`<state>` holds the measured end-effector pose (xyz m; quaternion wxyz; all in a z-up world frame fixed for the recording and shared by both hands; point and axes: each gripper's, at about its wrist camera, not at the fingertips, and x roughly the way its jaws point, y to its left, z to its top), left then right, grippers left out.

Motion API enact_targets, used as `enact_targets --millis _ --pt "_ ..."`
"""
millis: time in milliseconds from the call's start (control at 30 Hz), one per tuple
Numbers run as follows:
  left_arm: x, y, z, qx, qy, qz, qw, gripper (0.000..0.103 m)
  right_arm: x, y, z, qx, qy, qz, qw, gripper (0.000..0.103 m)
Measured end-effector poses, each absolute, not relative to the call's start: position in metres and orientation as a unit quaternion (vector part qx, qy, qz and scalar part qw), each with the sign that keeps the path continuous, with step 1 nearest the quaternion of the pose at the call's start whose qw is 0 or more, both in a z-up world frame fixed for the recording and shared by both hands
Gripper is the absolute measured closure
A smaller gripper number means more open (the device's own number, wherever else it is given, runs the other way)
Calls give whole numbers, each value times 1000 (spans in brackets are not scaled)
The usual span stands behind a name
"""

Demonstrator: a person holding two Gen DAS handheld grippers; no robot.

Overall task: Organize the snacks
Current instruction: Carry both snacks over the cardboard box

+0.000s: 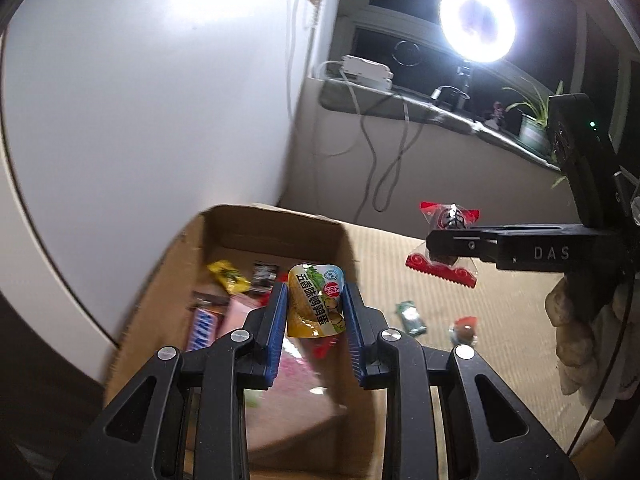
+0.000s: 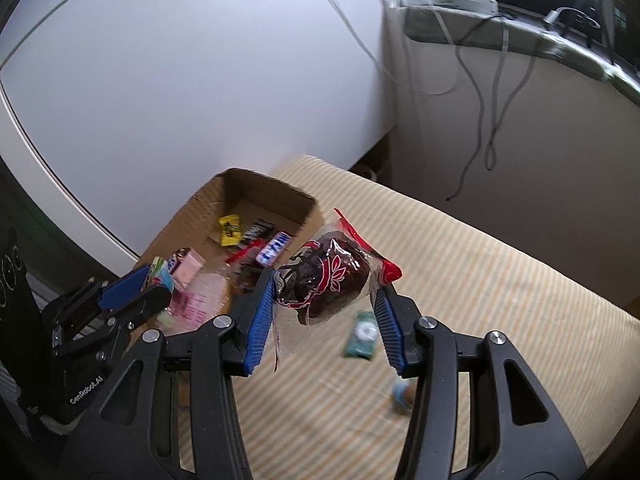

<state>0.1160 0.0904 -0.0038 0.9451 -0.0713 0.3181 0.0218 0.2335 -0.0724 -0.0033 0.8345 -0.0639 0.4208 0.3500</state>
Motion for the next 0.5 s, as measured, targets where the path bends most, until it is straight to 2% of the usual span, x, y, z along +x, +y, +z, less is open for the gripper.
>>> enact_targets --millis 500 --pt "126 129 -13 -79 327 56 940 77 237 0 -22 -94 430 384 811 53"
